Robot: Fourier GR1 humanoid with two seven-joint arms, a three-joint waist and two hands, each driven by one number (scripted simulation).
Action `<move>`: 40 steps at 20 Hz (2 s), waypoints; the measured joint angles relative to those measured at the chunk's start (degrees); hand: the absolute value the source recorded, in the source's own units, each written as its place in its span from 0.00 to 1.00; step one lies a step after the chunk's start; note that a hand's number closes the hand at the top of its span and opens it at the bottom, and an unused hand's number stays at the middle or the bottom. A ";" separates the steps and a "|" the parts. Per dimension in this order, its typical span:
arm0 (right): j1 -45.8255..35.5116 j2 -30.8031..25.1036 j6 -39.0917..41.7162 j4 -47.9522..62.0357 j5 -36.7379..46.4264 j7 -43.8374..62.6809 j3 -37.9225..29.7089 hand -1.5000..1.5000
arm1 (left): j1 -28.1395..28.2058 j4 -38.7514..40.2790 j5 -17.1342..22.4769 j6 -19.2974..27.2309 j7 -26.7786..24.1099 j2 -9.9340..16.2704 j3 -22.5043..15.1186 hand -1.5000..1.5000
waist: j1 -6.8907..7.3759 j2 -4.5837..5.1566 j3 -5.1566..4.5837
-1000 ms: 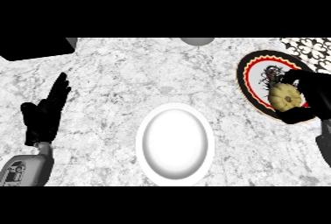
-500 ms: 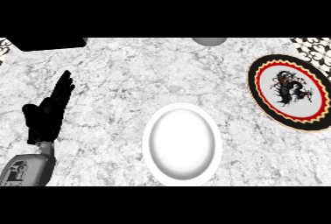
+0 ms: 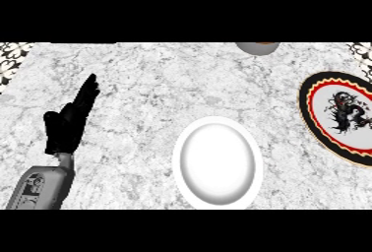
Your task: Pick the squash from the plate and place it in the plate
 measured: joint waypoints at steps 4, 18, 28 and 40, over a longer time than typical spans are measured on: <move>-4.69 3.53 -3.32 6.13 3.87 -1.79 3.56 1.00 | -1.22 1.03 -0.90 0.00 0.23 -0.94 -0.53 0.50 | 0.42 0.00 -0.07; -16.14 14.29 -14.07 25.73 15.96 3.17 10.57 0.00 | -2.02 1.80 -1.27 -1.33 -0.34 -1.47 0.16 0.50 | 1.21 0.20 -0.05; -19.69 14.75 -5.83 32.90 8.65 -2.39 3.34 0.00 | -1.15 1.64 -1.81 -1.12 -0.86 -2.20 0.65 0.50 | 0.50 0.11 -0.03; -17.60 0.15 4.99 39.06 -4.66 1.59 -10.48 0.00 | -1.35 1.92 -1.71 -1.90 -1.11 -1.97 1.26 0.50 | 0.77 0.54 0.13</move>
